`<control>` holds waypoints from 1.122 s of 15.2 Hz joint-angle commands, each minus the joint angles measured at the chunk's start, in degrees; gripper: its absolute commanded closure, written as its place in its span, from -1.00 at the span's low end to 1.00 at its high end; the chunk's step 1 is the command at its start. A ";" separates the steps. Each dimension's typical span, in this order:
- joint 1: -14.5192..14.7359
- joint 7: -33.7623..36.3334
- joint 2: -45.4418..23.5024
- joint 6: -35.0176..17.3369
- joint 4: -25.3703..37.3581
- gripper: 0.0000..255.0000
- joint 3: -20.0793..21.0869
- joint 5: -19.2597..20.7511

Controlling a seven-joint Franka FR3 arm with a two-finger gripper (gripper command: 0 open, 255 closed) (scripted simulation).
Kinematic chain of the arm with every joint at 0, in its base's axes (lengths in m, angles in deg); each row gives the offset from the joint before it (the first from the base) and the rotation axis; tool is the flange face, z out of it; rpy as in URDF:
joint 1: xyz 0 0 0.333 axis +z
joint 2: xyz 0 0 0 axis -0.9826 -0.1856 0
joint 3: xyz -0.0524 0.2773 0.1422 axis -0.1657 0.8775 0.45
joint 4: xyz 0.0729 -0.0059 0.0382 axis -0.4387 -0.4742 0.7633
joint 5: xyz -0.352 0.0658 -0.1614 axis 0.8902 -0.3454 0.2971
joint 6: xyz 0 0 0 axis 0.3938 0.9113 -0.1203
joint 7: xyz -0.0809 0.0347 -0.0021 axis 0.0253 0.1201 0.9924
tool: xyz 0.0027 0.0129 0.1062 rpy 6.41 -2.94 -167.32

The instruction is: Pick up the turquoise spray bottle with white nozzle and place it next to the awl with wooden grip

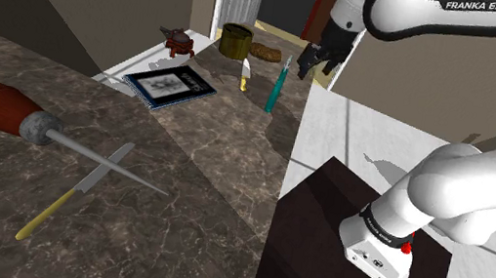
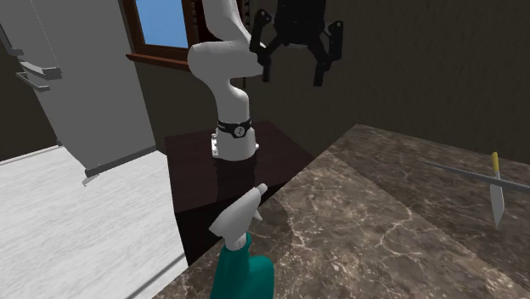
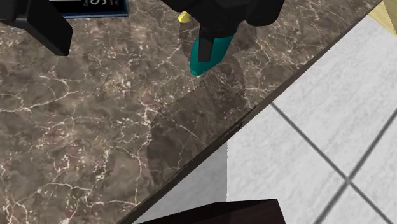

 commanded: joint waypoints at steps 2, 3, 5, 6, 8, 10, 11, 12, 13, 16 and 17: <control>-3.23 8.40 -4.65 -8.26 -1.54 -1.00 2.64 2.00; -4.46 11.30 -6.42 -10.71 -1.69 -1.00 3.57 2.95; -7.19 17.42 -10.18 -15.34 -1.60 -1.00 5.54 5.35; -8.69 20.67 -12.15 -17.50 -1.38 -1.00 6.58 6.83; -11.88 27.65 -16.23 -21.39 -0.57 -1.00 8.67 10.48; -15.34 35.31 -20.47 -24.61 0.74 -1.00 10.80 15.12; -17.01 39.43 -22.64 -25.92 1.58 -1.00 11.75 17.85; -18.57 43.72 -24.85 -27.00 2.54 -1.00 12.55 20.85; -20.07 48.13 -27.07 -27.84 3.62 -1.00 13.28 24.02; -23.38 61.62 -33.79 -28.98 7.49 -1.00 14.29 34.11; -23.94 65.98 -35.99 -28.97 8.94 -1.00 14.11 37.37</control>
